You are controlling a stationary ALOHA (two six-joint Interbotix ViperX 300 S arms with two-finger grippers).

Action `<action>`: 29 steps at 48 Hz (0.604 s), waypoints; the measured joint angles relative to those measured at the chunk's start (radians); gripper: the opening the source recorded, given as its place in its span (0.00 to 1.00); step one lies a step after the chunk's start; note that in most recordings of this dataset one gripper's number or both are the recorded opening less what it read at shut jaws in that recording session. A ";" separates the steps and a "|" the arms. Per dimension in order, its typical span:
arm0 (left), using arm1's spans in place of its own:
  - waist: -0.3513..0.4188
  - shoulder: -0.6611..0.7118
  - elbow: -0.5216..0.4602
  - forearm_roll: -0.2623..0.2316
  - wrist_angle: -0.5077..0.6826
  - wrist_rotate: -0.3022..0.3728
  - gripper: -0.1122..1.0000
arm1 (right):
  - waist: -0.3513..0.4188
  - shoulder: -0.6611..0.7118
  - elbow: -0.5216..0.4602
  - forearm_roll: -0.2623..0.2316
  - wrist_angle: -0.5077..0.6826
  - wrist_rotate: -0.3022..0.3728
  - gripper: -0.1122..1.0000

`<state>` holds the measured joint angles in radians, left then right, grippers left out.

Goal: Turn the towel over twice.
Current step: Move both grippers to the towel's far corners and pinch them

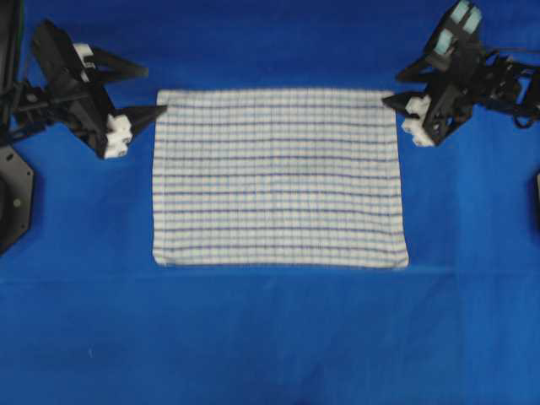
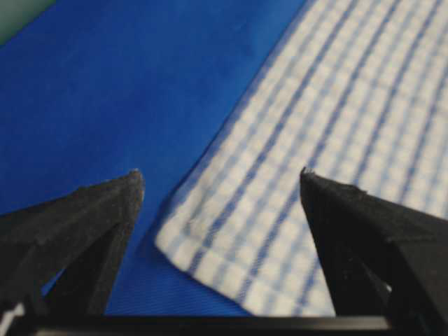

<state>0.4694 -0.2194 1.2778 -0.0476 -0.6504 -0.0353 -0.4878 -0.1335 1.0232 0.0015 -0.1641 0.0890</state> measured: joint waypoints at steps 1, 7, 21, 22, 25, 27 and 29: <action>0.005 0.021 -0.003 0.000 -0.011 0.000 0.90 | -0.003 0.017 -0.005 -0.002 -0.005 0.000 0.66; 0.038 0.144 -0.021 0.003 -0.063 0.000 0.90 | -0.020 0.104 -0.029 -0.006 -0.029 -0.005 0.66; 0.075 0.333 -0.075 0.006 -0.106 0.003 0.88 | -0.040 0.172 -0.040 -0.005 -0.054 -0.006 0.65; 0.077 0.336 -0.077 0.006 -0.107 0.002 0.87 | -0.040 0.172 -0.040 -0.006 -0.054 -0.006 0.64; 0.080 0.337 -0.077 0.008 -0.107 0.002 0.82 | -0.040 0.172 -0.038 -0.006 -0.055 -0.006 0.62; 0.081 0.337 -0.077 0.008 -0.106 0.003 0.75 | -0.040 0.172 -0.040 -0.006 -0.055 -0.006 0.58; 0.081 0.337 -0.077 0.008 -0.103 0.009 0.66 | -0.040 0.172 -0.040 -0.006 -0.055 -0.009 0.52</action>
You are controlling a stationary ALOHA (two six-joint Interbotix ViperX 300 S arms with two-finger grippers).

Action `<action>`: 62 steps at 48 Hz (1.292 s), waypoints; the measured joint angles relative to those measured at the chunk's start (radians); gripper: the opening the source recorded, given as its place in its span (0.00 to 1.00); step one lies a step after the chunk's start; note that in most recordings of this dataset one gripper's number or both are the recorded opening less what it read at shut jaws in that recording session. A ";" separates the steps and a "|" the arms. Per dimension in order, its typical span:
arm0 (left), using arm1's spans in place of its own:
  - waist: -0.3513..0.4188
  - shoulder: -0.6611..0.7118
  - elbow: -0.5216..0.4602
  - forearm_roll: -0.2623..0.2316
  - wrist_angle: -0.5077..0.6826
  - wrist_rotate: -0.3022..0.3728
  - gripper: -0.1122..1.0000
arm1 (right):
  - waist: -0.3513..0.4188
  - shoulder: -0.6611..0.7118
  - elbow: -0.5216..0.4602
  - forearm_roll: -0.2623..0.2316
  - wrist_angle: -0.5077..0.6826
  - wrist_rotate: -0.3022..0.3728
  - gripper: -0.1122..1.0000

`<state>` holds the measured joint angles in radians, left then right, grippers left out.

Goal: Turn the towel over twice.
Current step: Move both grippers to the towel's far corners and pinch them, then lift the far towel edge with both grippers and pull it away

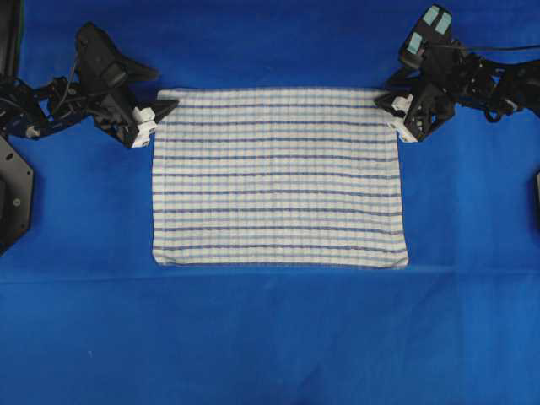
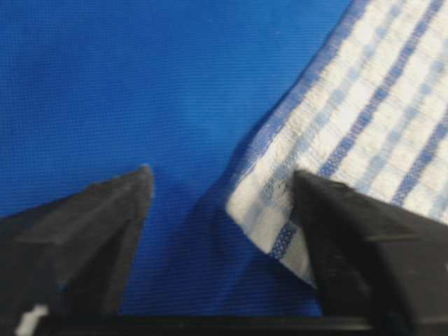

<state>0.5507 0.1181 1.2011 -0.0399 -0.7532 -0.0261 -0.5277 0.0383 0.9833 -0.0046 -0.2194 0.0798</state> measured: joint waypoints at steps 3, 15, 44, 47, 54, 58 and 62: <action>0.002 0.000 0.000 0.000 0.012 0.002 0.48 | 0.000 0.000 0.000 -0.003 0.000 0.000 0.37; -0.014 0.000 -0.008 0.008 0.044 0.008 0.13 | 0.000 -0.002 0.000 -0.006 0.000 -0.002 0.15; 0.021 -0.296 -0.107 0.009 0.268 0.083 0.13 | -0.121 -0.163 -0.002 0.011 0.008 0.003 0.15; 0.032 -0.360 -0.143 0.008 0.336 0.103 0.13 | -0.150 -0.209 -0.011 0.009 0.025 0.002 0.15; 0.049 -0.485 -0.210 0.008 0.465 0.158 0.13 | -0.199 -0.330 -0.041 -0.014 0.094 -0.003 0.15; 0.051 -0.540 -0.236 0.008 0.505 0.189 0.13 | -0.207 -0.391 -0.066 -0.037 0.130 -0.005 0.15; 0.051 -0.580 -0.252 0.008 0.522 0.207 0.13 | -0.209 -0.448 -0.098 -0.057 0.172 -0.005 0.15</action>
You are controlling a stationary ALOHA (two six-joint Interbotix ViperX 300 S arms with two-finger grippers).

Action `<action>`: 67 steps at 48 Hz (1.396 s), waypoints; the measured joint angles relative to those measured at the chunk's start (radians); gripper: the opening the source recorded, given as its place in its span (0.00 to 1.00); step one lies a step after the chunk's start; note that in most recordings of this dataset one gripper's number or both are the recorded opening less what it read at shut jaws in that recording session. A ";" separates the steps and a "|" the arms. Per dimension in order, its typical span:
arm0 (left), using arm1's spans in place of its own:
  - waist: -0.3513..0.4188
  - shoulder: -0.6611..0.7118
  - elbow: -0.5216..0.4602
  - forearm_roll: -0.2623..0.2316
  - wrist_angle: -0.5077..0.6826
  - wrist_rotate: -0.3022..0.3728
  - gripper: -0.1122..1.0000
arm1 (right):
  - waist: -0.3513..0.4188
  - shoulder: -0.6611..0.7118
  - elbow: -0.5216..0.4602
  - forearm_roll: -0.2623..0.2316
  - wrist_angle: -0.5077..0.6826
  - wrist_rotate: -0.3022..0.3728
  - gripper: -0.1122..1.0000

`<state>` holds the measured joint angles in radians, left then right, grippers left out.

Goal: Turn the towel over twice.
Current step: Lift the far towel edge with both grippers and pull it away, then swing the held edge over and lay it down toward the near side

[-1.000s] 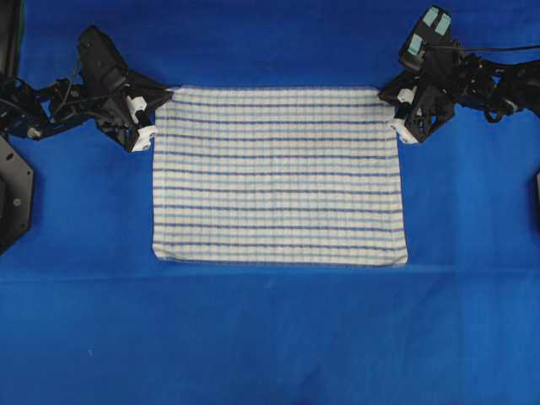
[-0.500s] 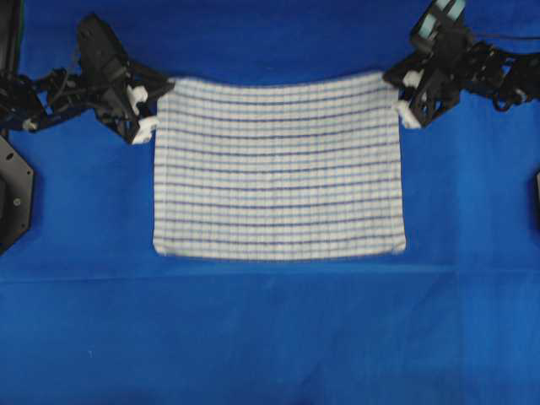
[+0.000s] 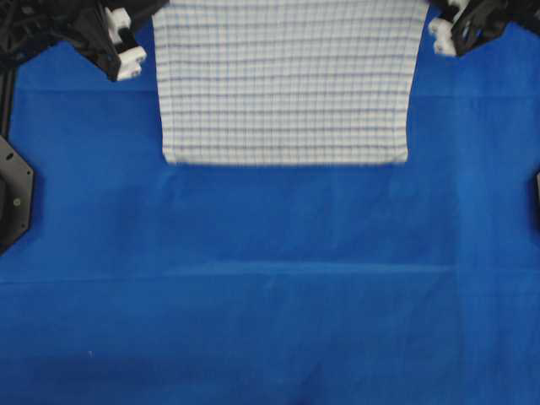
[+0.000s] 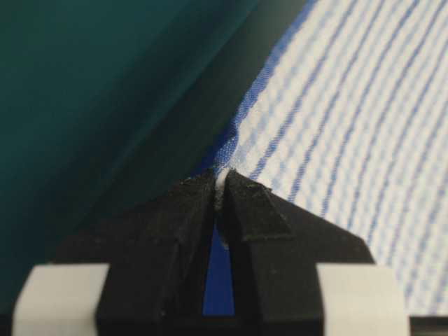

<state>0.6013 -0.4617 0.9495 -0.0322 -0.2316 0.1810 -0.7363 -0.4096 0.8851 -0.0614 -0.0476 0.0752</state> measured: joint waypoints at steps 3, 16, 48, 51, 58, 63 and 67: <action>0.000 -0.023 -0.014 0.000 0.009 0.008 0.13 | 0.000 -0.043 -0.031 -0.009 0.029 0.000 0.15; 0.002 -0.123 -0.067 0.000 0.098 0.041 0.13 | 0.008 -0.152 -0.106 -0.023 0.115 0.000 0.15; -0.127 -0.146 0.028 0.000 0.212 -0.028 0.13 | 0.201 -0.207 -0.038 0.006 0.318 0.058 0.15; -0.173 -0.138 0.081 -0.002 0.212 -0.034 0.13 | 0.245 -0.204 0.006 0.025 0.322 0.092 0.15; -0.291 -0.129 0.176 -0.008 0.183 -0.101 0.13 | 0.357 -0.192 0.103 0.048 0.304 0.172 0.15; -0.390 -0.117 0.221 -0.009 0.164 -0.202 0.13 | 0.433 -0.175 0.158 0.051 0.270 0.241 0.15; -0.446 -0.098 0.249 -0.009 0.152 -0.276 0.13 | 0.497 -0.153 0.198 0.051 0.236 0.298 0.15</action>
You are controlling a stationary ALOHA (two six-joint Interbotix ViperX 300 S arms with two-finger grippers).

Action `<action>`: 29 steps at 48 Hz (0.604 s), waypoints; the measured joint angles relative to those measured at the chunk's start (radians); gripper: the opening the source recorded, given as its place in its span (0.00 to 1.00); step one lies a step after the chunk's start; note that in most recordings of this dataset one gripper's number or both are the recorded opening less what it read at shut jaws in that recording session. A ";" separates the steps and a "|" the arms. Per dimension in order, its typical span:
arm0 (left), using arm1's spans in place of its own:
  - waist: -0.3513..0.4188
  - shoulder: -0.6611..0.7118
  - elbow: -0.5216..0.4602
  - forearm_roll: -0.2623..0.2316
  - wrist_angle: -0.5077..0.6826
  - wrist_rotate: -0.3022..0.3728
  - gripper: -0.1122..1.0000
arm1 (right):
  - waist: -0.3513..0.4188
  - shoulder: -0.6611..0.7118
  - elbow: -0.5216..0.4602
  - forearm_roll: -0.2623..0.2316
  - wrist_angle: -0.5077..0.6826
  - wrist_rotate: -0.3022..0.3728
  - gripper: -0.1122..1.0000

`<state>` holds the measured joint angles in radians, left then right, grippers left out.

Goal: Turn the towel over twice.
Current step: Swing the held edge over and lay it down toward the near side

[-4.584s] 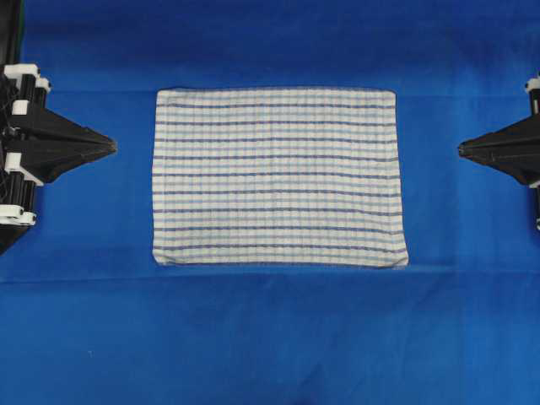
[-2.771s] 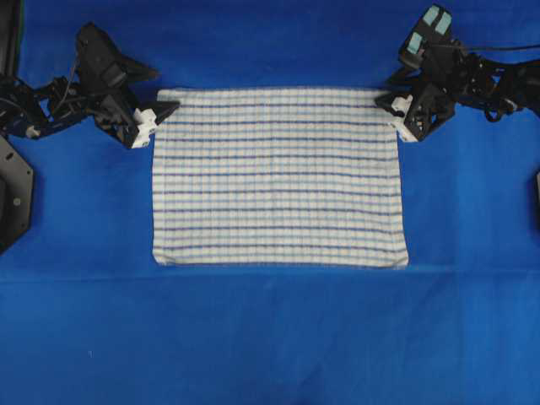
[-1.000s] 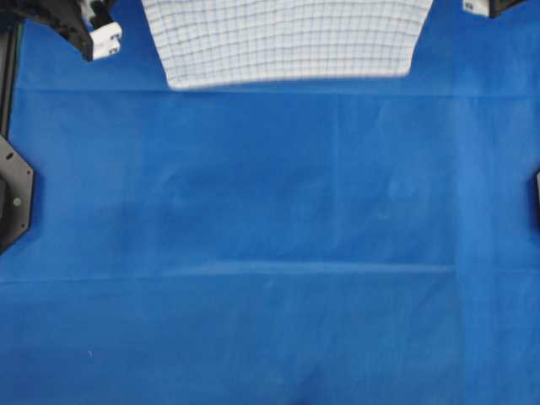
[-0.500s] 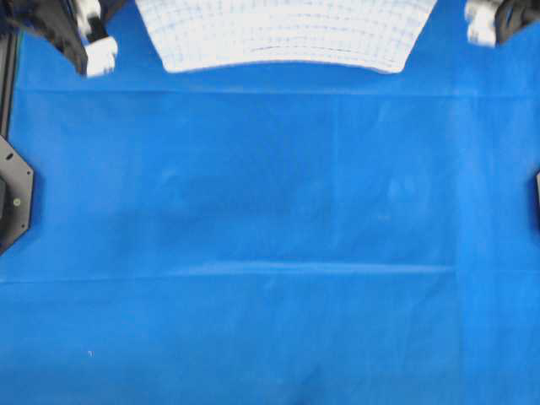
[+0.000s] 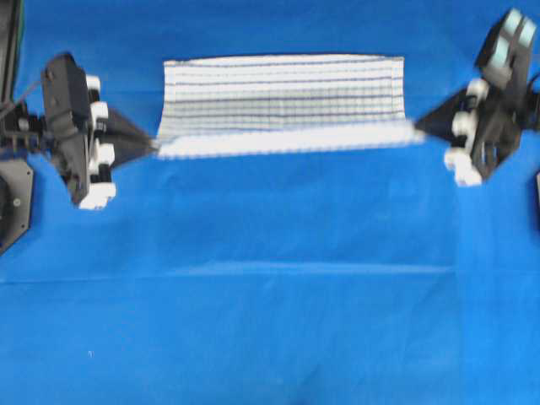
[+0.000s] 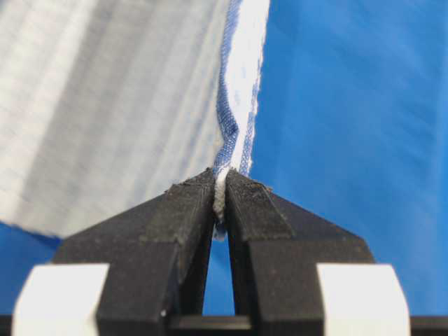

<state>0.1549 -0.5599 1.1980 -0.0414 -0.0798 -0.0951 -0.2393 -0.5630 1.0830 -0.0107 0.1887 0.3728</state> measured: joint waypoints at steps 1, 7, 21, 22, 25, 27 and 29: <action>-0.015 0.006 0.006 0.000 -0.002 -0.014 0.13 | 0.017 0.008 0.008 0.000 -0.006 0.014 0.15; -0.104 0.057 0.035 0.000 -0.038 -0.104 0.13 | 0.118 0.067 0.044 0.002 -0.049 0.097 0.15; -0.298 0.210 0.048 -0.002 -0.133 -0.236 0.13 | 0.305 0.202 0.043 0.002 -0.077 0.262 0.15; -0.307 0.221 0.048 -0.002 -0.135 -0.242 0.13 | 0.316 0.209 0.041 0.002 -0.078 0.270 0.15; -0.331 0.247 0.043 -0.002 -0.138 -0.253 0.13 | 0.344 0.224 0.034 0.002 -0.081 0.284 0.15; -0.345 0.261 0.037 -0.002 -0.138 -0.261 0.13 | 0.357 0.233 0.029 0.002 -0.081 0.290 0.15; -0.359 0.275 0.031 -0.002 -0.138 -0.272 0.13 | 0.373 0.241 0.025 0.002 -0.080 0.293 0.15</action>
<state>-0.2040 -0.2853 1.2287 -0.0430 -0.2178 -0.3666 0.1335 -0.3221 1.1075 -0.0092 0.1089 0.6657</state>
